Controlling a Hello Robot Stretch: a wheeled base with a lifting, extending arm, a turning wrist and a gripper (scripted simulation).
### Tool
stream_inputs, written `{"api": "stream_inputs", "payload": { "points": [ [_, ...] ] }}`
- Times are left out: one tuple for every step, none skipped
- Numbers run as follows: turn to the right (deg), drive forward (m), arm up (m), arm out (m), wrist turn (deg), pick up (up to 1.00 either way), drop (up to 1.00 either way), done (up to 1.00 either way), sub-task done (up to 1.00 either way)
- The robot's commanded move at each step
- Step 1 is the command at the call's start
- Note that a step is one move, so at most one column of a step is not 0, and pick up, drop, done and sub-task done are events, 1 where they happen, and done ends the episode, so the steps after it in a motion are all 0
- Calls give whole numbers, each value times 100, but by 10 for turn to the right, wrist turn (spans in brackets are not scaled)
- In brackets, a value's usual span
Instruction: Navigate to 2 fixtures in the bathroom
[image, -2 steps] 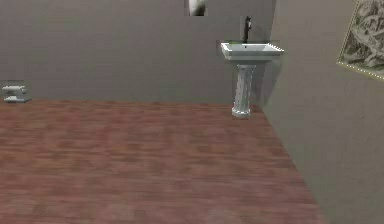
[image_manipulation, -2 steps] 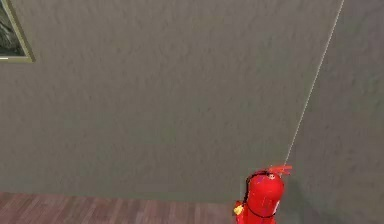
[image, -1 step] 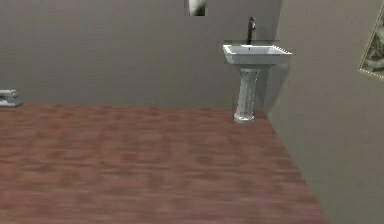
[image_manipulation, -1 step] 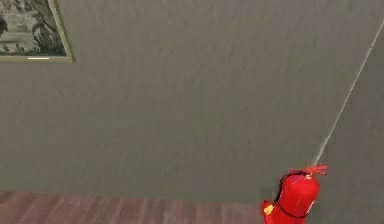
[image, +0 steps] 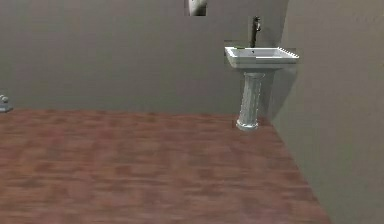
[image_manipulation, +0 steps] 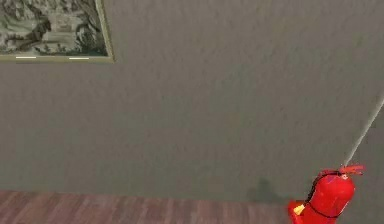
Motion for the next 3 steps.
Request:
{"api": "stream_inputs", "payload": {
  "points": [
    [180,0,0,0,0,0,0,0,0],
    [0,100,0,0,0,0,0,0,0],
    [0,35,0,0,0,0,0,0,0]
  ]
}}
